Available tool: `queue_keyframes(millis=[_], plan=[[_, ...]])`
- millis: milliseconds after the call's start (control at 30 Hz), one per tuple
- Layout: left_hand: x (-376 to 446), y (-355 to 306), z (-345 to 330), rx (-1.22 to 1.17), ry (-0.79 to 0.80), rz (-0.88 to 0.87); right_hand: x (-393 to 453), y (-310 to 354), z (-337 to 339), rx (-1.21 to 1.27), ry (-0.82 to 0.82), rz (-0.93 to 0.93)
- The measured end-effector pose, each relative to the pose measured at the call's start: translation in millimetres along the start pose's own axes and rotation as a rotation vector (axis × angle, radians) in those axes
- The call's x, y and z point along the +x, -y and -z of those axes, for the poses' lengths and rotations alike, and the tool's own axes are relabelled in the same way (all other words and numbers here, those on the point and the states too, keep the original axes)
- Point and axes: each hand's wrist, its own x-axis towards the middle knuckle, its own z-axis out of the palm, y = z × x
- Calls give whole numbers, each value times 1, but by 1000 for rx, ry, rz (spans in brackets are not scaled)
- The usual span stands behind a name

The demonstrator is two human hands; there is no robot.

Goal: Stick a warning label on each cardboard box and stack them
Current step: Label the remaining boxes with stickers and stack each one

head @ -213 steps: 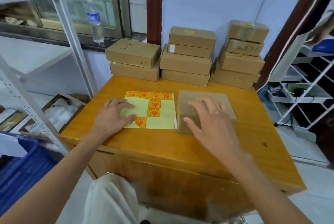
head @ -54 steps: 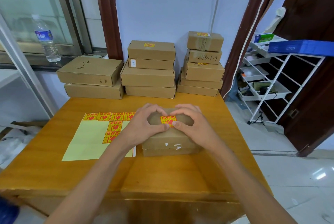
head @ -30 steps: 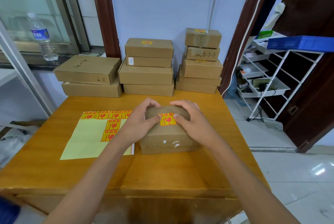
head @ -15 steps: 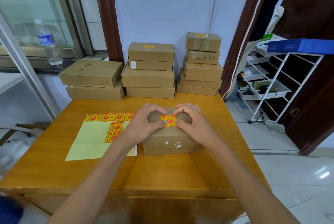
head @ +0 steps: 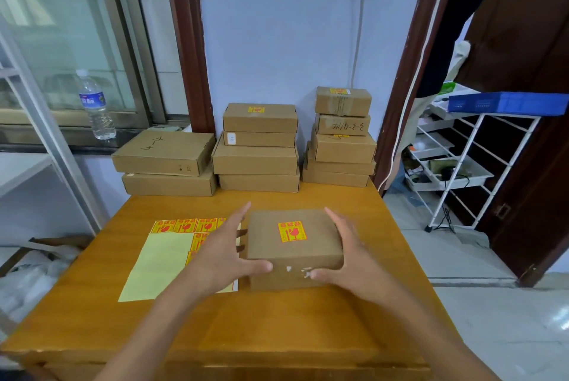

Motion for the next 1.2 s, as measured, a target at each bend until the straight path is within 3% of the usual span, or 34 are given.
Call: queue_keyframes(millis=[233, 500, 667, 867, 1000, 1100, 1200], plan=[[60, -20, 22, 3, -176, -72, 67, 20, 5, 109, -212, 0], [127, 20, 38, 12, -150, -12, 151, 17, -8, 102, -165, -58], [140, 32, 32, -17, -187, -48, 159, 2, -17, 208, -238, -91], [133, 35, 43, -2, -168, -54, 148, 18, -18, 138, -313, -24], [115, 37, 82, 23, -329, -67, 133, 69, -20, -15, -472, 171], [106, 45, 120, 124, -499, -93, 143, 124, -47, -151, -340, 291], [106, 66, 156, 236, -640, -112, 173, 165, -87, -45, -221, 262]])
